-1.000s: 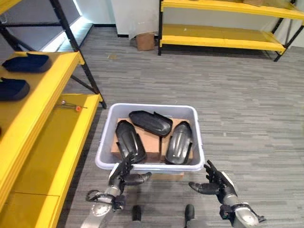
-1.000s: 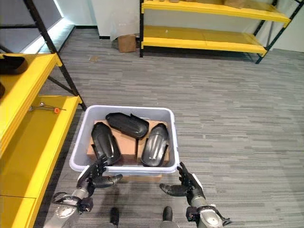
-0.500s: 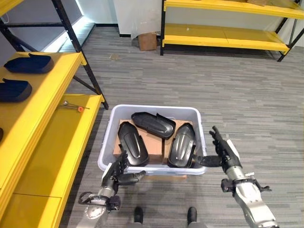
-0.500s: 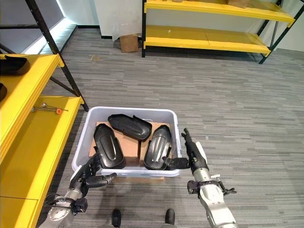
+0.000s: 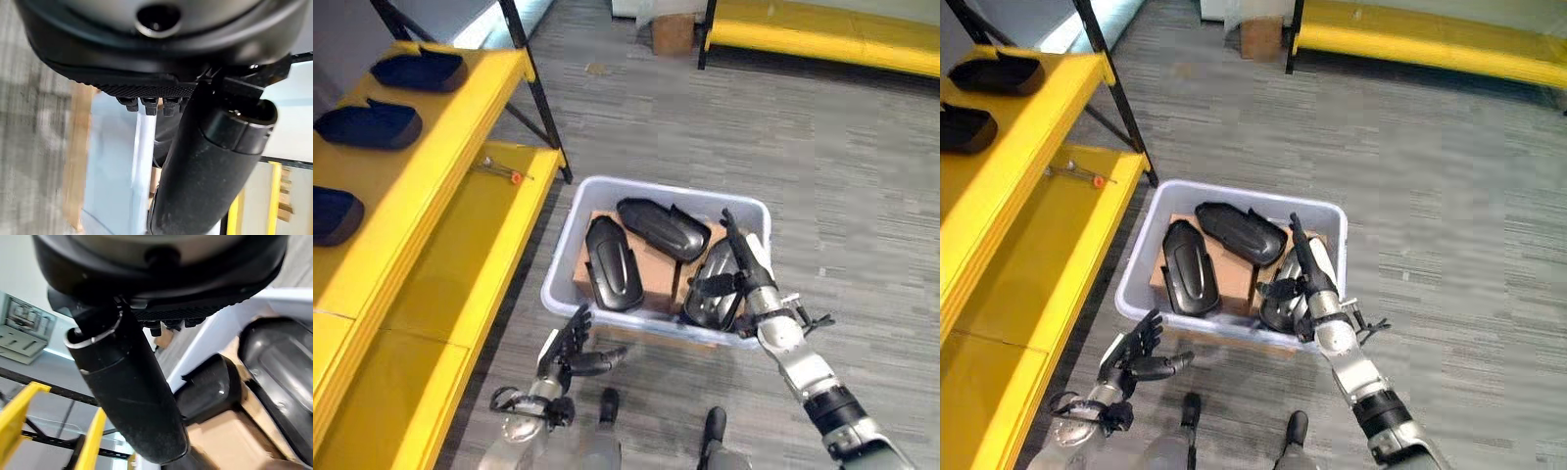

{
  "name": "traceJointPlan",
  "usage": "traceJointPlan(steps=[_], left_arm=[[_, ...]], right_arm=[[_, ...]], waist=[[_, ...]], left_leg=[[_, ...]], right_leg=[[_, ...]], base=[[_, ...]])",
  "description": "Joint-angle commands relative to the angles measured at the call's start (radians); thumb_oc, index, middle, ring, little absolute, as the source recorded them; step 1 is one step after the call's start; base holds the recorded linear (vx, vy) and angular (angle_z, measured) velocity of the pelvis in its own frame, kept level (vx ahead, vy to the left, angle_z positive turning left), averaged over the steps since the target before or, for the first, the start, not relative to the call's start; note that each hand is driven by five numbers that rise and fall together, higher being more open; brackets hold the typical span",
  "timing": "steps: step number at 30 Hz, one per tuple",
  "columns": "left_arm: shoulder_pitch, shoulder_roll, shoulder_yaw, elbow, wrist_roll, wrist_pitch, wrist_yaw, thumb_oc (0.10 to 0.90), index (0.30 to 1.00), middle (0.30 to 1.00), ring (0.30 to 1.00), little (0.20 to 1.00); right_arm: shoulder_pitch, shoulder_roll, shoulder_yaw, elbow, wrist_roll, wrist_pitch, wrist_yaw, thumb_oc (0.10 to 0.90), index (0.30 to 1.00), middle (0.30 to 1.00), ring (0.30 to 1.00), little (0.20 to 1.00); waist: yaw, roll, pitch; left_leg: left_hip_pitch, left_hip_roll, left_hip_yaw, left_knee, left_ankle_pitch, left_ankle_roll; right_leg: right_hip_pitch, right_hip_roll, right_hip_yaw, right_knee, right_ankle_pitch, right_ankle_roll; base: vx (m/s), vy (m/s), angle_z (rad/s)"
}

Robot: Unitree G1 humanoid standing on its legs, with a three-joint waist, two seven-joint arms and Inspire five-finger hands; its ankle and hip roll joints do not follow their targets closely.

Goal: Move parts from the plastic box to the shelf.

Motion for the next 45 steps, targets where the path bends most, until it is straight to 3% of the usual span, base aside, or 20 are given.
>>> traceJointPlan(steps=[1,19,22,45], left_arm=[[-0.03,0.028,0.016,-0.101,-0.027,-0.101,0.008,0.9,1.0,1.0,1.0,1.0],[-0.051,0.041,-0.007,-0.122,-0.058,-0.146,0.073,0.9,1.0,1.0,1.0,1.0],[-0.057,0.043,-0.012,-0.124,-0.057,-0.154,0.087,0.9,1.0,1.0,1.0,1.0],[-0.099,0.039,-0.055,-0.122,-0.056,-0.164,0.133,0.9,1.0,1.0,1.0,1.0]], right_arm=[[-0.086,-0.007,-0.023,-0.072,-0.022,-0.052,-0.065,0.9,1.0,1.0,1.0,1.0],[-0.175,0.002,-0.045,0.104,-0.155,0.004,-0.242,0.9,1.0,1.0,1.0,1.0],[-0.201,-0.015,-0.043,0.13,-0.259,0.042,-0.296,0.9,1.0,1.0,1.0,1.0],[-0.187,0.047,0.016,0.18,-0.254,0.053,-0.322,0.9,1.0,1.0,1.0,1.0]], waist=[[0.005,-0.026,-0.027],[0.015,0.041,0.069],[0.019,0.052,0.084],[0.016,0.06,0.122]], left_leg=[[-0.012,0.024,0.034,0.063,-0.065,0.033],[-0.093,0.019,0.008,0.101,-0.05,0.034],[-0.108,0.018,0.004,0.103,-0.047,0.034],[-0.16,0.012,-0.001,0.132,-0.05,0.037]], right_leg=[[0.025,-0.085,-0.001,0.103,-0.071,0.031],[-0.059,-0.102,-0.005,0.165,-0.074,0.025],[-0.075,-0.105,-0.006,0.172,-0.072,0.024],[-0.113,-0.114,-0.016,0.186,-0.069,0.023]], base=[[-0.1,0.019,0.09],[-0.05,0.012,0.03],[-0.04,0.004,0.03],[0.0,0.001,0.0]])
